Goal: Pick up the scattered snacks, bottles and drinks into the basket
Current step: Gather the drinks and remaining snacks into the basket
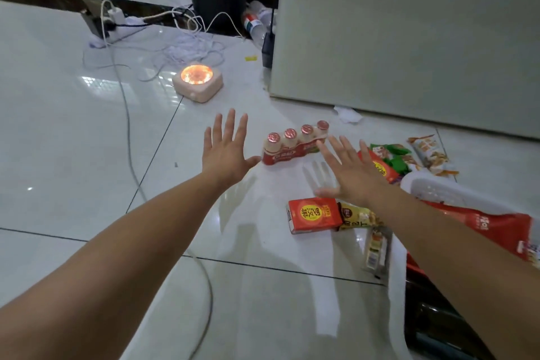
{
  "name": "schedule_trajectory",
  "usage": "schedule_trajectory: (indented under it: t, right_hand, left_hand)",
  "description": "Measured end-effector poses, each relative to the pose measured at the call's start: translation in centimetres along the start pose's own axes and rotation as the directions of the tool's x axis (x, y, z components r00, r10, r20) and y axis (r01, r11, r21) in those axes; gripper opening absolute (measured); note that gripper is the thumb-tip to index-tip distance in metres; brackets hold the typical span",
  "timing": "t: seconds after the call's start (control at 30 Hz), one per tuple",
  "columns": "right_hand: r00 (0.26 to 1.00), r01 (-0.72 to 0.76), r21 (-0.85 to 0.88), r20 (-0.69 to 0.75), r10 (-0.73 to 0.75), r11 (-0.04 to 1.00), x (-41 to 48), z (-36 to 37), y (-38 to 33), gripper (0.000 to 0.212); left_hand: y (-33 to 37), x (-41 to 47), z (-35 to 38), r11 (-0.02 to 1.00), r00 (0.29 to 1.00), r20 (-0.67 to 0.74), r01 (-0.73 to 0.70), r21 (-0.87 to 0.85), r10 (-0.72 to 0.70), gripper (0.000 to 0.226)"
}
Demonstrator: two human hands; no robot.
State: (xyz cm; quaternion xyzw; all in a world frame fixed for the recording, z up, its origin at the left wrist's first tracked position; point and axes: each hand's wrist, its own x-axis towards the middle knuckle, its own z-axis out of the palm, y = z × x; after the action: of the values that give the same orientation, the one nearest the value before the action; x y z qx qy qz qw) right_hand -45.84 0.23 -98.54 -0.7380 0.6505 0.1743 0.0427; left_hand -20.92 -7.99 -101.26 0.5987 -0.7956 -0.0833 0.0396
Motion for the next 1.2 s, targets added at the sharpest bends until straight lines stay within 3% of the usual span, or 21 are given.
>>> schedule_trajectory:
  t: [0.13,0.23,0.43,0.63,0.83,0.97,1.1,1.2]
  right_hand:
    - [0.981,0.166,0.016,0.101,-0.167,0.986,0.1,2.9,-1.6,0.118]
    - [0.954,0.269,0.081,0.113,-0.277,0.96,0.4,5.3,-3.4,0.117]
    - [0.95,0.272,0.196,0.102,-0.296,0.942,1.0,7.4,-4.9,0.101]
    - [0.957,0.265,0.151,0.079,-0.279,0.952,2.0,7.8,-5.5,0.071]
    - [0.942,0.293,0.088,0.145,-0.303,0.952,1.1,6.6,-6.3,0.068]
    - [0.962,0.227,0.187,0.109,-0.25,0.956,-0.3,4.7,-6.6,0.067]
    - [0.988,0.103,0.308,0.077,-0.132,0.946,-1.6,1.8,-5.5,0.084]
    - [0.998,0.043,0.314,0.03,-0.055,0.949,-2.9,0.0,-4.3,0.075]
  left_hand:
    - [1.8,0.5,2.6,0.996,0.996,0.077,-0.035,-0.084,0.042,0.097]
    - [2.7,1.5,3.7,0.971,0.99,0.085,-0.09,-0.221,0.111,0.098]
    - [4.7,4.6,5.1,0.87,0.985,0.117,-0.053,-0.49,0.127,0.094]
    - [5.6,6.0,5.2,0.926,0.998,0.056,-0.001,-0.377,0.024,0.037]
    - [6.0,4.7,4.2,0.96,0.97,0.242,0.079,-0.27,-0.012,0.033]
    - [5.4,2.8,3.4,0.963,0.918,0.392,0.155,-0.218,-0.059,0.038]
    - [3.9,0.5,2.6,0.911,0.908,0.403,0.258,-0.322,-0.115,0.025]
    - [2.6,-0.9,2.0,0.849,0.898,0.386,0.364,-0.383,-0.21,0.014]
